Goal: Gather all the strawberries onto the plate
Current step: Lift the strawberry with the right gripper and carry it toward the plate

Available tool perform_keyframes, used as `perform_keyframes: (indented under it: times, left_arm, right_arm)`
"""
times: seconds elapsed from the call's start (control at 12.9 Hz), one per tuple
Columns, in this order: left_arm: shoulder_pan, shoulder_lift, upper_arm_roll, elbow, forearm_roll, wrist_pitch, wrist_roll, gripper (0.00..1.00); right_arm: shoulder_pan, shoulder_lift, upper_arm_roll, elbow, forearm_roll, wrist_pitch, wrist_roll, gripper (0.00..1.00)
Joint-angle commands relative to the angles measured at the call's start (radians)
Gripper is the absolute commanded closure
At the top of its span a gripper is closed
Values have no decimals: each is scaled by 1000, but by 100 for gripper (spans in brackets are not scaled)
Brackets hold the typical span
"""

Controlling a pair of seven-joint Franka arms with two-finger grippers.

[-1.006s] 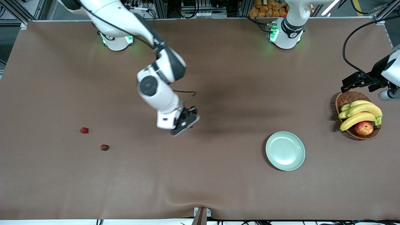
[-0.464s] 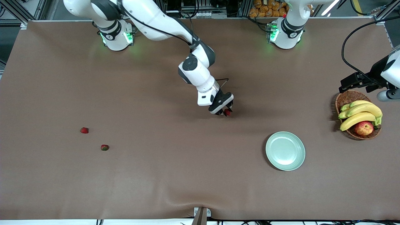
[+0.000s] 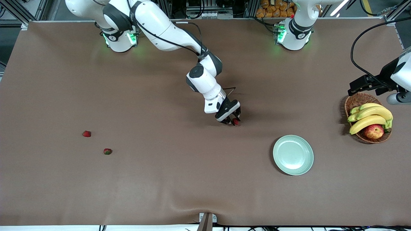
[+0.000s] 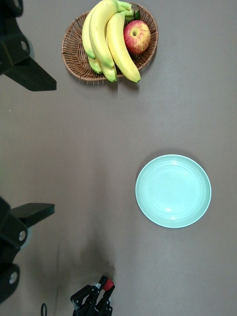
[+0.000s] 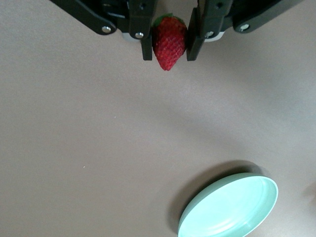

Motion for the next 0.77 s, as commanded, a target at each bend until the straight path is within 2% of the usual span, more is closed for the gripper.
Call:
perform_keyframes:
  times: [0.0,0.39,0.7]
  left_arm:
    - [7,7,-1,15,-23,-15,22,0]
    - [-8,13,-2,17,-23,-15,19,0]
    - [-42,65,-28,29,-50,-4,-3,0]
  right_arm:
    - [5,27,-4,38,-2,21,-8,0]
    - [-6,-25,-18,30,-25,21,-8,0]
    - [-55,-105,-24,-17,-25,6,-11,0]
